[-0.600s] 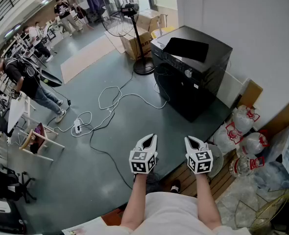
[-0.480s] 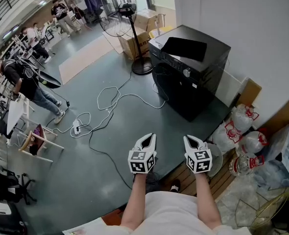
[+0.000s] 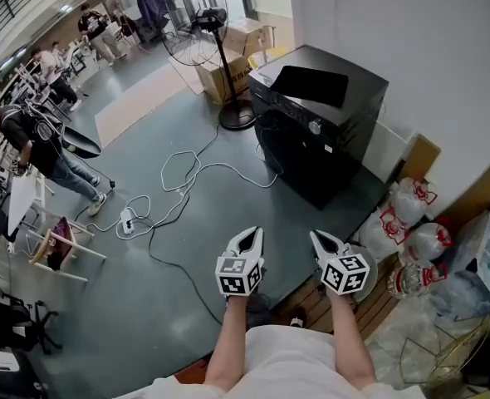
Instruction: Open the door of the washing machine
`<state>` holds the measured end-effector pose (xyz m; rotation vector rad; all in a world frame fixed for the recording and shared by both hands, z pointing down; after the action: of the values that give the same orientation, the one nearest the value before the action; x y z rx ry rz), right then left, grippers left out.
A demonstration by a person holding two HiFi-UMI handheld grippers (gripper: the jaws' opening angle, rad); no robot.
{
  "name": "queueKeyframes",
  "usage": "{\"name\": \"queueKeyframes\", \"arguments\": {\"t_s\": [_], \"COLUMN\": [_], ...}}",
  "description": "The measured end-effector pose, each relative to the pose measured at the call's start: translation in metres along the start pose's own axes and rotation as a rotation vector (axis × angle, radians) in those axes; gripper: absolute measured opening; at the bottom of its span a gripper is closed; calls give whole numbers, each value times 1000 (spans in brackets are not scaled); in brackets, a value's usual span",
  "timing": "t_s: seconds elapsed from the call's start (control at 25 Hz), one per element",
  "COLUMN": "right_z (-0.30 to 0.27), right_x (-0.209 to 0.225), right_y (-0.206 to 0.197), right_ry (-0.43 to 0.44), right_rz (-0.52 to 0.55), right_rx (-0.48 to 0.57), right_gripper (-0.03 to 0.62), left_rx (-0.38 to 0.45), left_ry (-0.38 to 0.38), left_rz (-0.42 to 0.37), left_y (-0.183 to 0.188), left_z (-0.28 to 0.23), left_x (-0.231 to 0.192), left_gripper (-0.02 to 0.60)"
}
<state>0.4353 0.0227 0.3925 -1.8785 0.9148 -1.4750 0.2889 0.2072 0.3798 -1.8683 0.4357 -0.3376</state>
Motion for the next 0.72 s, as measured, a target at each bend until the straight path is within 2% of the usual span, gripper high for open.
{"name": "queueKeyframes", "arguments": {"t_s": [0.36,0.6,0.72], "right_z": [-31,-80,-110], "right_x": [-14,-30,-41], "right_y": [-6,-4,1], "right_ry": [1,48,43], "right_rz": [54,66,67], "right_rx": [-33,-57,-57], "right_gripper": [-1,-2,-2], "left_rx": [-8,2,6], "left_ry": [-9,-18,-34], "left_rz": [9,2,2], "left_y": [-9,-3,3], "left_z": [-5,-21,-34], "left_x": [-31,-81,-113], "left_gripper": [58,58,58]}}
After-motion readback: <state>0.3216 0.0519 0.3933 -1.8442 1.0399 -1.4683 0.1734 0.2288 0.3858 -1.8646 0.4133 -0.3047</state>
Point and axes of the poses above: the fingertips, and each gripper's own axes: z backward along the fingers, x to its right, y out of its top, the point moved 8 cm from there along z, backward along the fingers, and after that the axes turned 12 degrees about -z, right-handed, at the moved point
